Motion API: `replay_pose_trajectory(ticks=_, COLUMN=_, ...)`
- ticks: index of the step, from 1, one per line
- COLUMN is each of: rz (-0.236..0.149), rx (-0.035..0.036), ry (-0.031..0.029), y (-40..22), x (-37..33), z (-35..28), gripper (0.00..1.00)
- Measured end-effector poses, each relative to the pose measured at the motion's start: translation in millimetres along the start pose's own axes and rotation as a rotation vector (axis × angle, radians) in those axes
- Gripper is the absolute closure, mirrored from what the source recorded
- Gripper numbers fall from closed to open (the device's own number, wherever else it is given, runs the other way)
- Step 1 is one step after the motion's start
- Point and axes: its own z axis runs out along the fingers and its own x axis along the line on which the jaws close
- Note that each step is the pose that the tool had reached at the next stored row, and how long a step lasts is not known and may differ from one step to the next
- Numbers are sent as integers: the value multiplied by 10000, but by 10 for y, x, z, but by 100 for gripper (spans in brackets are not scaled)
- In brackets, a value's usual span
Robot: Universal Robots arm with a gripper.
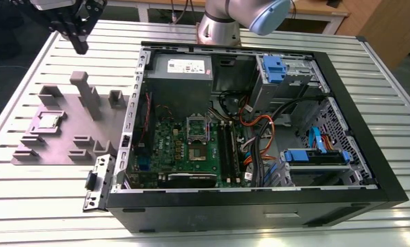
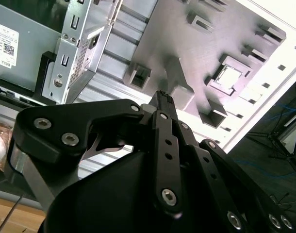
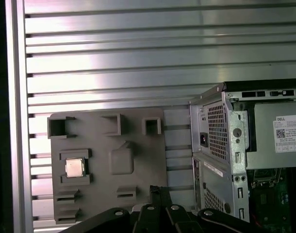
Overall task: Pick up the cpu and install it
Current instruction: 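Reach for the cpu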
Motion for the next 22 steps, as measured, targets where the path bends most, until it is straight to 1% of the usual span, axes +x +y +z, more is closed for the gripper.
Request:
replay_pose_trajectory(ticks=11, rz=0, rx=0, ry=0, y=-16, x=203, z=2, gripper=89)
replay_pose_trajectory(ticks=17, rz=-17, rx=2, ry=34, y=-24, x=292, z=28, gripper=89)
replay_pose_trajectory(ticks=22, rz=-152, rx=0, ry=60, y=-31, x=353, z=63, gripper=89)
